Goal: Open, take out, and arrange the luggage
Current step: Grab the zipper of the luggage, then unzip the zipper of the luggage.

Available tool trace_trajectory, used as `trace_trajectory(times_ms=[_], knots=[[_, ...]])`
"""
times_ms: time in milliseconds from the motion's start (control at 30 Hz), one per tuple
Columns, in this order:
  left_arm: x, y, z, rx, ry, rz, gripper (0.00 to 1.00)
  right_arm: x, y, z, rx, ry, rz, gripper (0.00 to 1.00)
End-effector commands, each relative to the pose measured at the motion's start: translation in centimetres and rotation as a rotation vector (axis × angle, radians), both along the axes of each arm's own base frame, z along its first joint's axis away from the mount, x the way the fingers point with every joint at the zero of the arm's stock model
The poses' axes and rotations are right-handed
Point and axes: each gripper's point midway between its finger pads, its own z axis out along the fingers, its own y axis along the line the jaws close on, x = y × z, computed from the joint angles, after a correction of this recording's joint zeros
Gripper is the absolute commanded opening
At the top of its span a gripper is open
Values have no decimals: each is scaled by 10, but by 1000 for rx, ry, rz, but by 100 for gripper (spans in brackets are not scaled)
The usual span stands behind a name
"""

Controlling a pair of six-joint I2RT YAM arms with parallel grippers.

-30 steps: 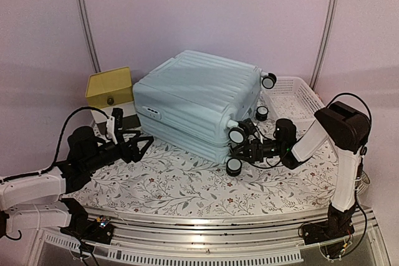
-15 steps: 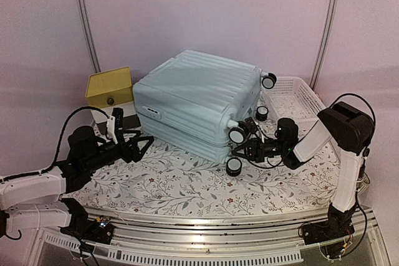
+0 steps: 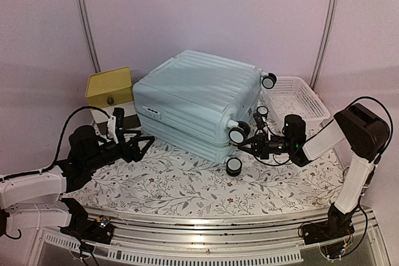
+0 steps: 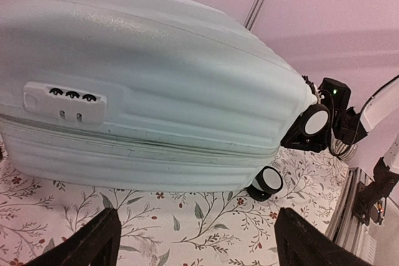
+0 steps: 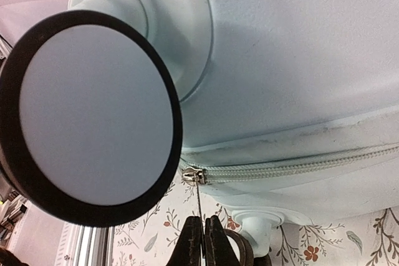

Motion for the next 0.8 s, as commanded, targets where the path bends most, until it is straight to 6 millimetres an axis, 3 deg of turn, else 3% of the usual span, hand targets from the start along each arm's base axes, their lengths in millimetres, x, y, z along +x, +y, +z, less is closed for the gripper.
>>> trace_trajectory(times_ms=[0,167,433,600,767], knots=[[1,-5,11,-4,-25,-13,88,34,-19,-8,-68,-15,-176,2],[1,-4,10,3,-25,-10,88,44,-28,-10,-135,-56,-261,2],[2,-5,5,3,-14,-13,88,28,-21,3,-221,-275,-272,2],[2,-5,6,2,-13,-13,88,49,-37,0,-293,-315,-416,3],[0,-3,7,0,-19,-7,88,73,-65,12,-356,-401,-623,2]])
